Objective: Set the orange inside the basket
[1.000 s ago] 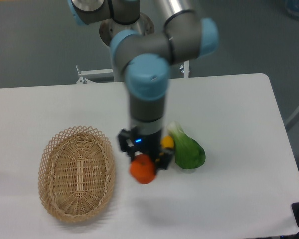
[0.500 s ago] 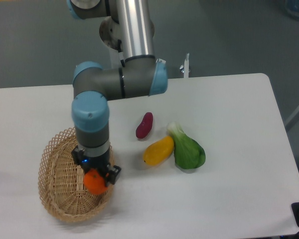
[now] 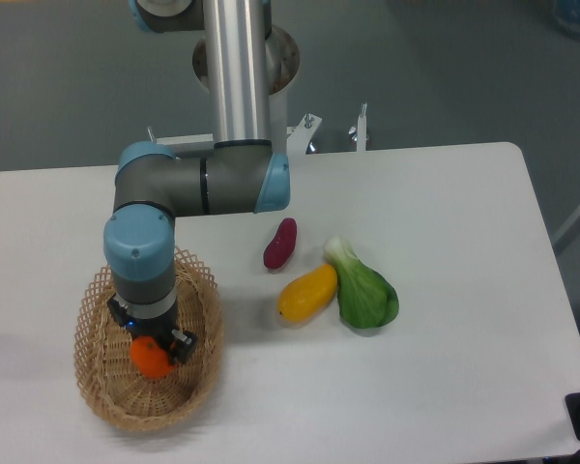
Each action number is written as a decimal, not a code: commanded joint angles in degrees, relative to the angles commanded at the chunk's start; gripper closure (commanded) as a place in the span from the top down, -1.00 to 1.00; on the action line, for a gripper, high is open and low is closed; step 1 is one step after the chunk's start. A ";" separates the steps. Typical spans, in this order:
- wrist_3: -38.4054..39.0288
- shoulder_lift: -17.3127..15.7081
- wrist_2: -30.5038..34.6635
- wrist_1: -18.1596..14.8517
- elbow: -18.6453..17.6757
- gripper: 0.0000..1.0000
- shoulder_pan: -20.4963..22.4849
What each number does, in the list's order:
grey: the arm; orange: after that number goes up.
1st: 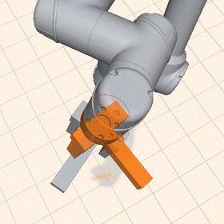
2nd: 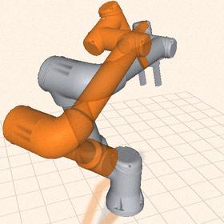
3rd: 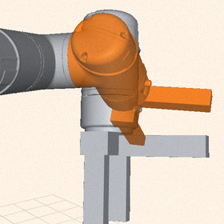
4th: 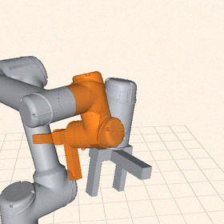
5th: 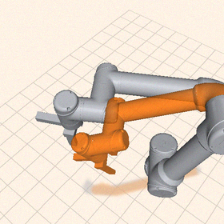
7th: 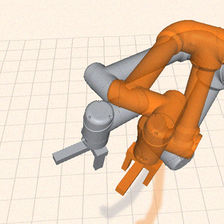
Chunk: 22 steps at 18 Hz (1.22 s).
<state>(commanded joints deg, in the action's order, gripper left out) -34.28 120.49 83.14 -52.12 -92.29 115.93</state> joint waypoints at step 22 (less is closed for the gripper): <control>0.00 -2.37 1.23 1.32 1.67 1.00 -0.36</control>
<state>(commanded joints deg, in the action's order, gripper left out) -34.28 118.13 84.37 -50.80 -90.62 115.58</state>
